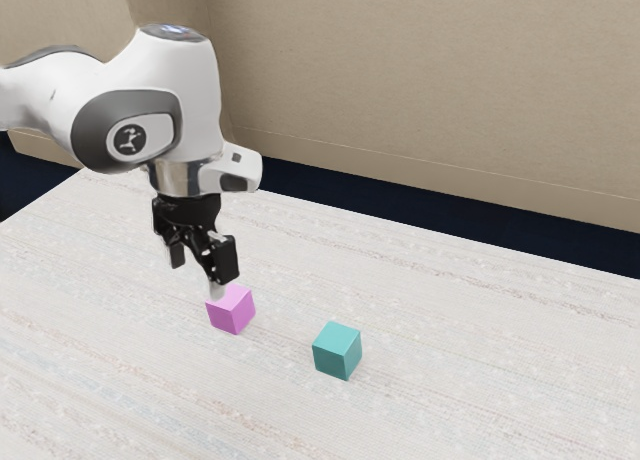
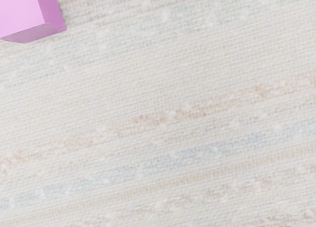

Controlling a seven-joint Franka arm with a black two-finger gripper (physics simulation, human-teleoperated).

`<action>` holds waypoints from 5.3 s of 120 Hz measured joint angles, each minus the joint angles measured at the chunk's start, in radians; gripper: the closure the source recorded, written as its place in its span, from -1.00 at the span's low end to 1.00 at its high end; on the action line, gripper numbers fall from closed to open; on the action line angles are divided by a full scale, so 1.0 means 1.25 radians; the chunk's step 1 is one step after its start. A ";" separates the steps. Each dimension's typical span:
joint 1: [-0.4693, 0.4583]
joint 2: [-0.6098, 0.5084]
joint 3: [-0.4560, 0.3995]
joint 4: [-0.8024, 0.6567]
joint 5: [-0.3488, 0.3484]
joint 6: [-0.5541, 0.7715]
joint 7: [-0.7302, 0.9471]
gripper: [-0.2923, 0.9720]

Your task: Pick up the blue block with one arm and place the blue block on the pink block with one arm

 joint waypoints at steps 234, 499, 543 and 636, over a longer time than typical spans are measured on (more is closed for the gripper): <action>-0.062 0.533 0.010 0.115 -0.086 0.429 -0.285 -0.54; 0.141 0.456 0.094 0.174 0.036 0.270 -0.196 0.06; 0.152 0.476 0.093 0.173 0.036 0.274 -0.146 0.06; 0.153 0.482 0.090 0.169 0.022 0.280 -0.073 -0.30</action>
